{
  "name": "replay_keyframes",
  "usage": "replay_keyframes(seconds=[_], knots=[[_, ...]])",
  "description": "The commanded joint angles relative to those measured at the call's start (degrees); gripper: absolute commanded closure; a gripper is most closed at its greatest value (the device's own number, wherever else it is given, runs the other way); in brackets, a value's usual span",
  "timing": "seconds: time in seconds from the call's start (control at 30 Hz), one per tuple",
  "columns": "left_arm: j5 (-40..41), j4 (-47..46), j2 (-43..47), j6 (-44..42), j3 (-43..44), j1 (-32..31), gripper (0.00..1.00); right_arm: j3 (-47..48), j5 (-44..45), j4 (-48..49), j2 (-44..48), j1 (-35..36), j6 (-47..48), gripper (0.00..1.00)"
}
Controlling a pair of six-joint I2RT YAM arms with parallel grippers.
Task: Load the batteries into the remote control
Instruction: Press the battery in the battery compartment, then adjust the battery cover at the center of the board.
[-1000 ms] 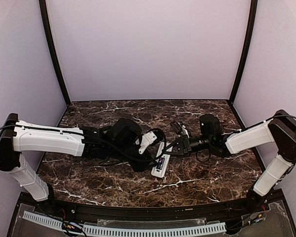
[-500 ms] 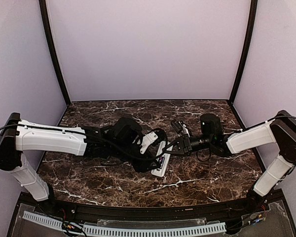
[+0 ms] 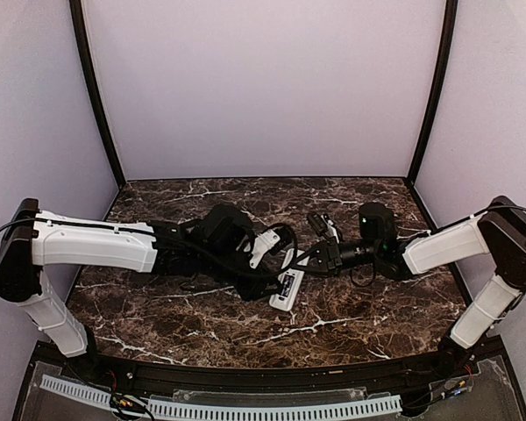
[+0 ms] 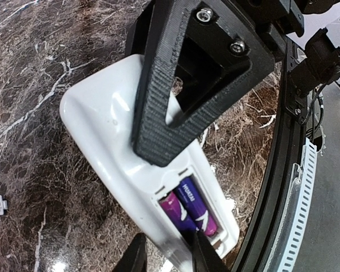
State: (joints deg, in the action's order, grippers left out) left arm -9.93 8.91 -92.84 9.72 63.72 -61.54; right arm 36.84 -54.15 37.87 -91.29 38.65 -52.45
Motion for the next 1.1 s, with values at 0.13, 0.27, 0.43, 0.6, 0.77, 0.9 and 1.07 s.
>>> replay_keyframes(seconds=[0.13,0.27,0.43,0.6,0.77,0.9,1.07], knots=[[2.7,6.0,-3.1,-2.3,3.2,1.0,0.59,-0.8,-4.2,8.3,-0.3,-0.9,-3.1,1.00],[2.4,5.6,-0.5,-3.7,2.8,5.1,0.45,-2.2,-3.0,2.4,1.6,-5.1,1.0,1.00],[6.1,16.0,-3.0,-14.4,8.9,10.9,0.37,-1.5,-0.6,-9.5,4.8,-9.1,10.3,1.00],[8.9,25.7,-10.3,-15.0,19.2,18.0,0.32,-2.0,0.9,-12.8,6.1,-11.9,13.9,1.00],[17.2,22.9,-13.8,2.1,19.2,19.5,0.17,-3.0,2.4,-13.4,5.7,-12.5,14.8,1.00],[20.5,25.4,-17.5,15.3,21.3,19.3,0.13,-3.4,2.6,-12.9,5.7,-12.6,14.8,1.00],[25.5,27.7,-21.1,25.3,23.9,18.0,0.17,-3.4,1.9,-12.6,5.4,-12.8,15.1,1.00]])
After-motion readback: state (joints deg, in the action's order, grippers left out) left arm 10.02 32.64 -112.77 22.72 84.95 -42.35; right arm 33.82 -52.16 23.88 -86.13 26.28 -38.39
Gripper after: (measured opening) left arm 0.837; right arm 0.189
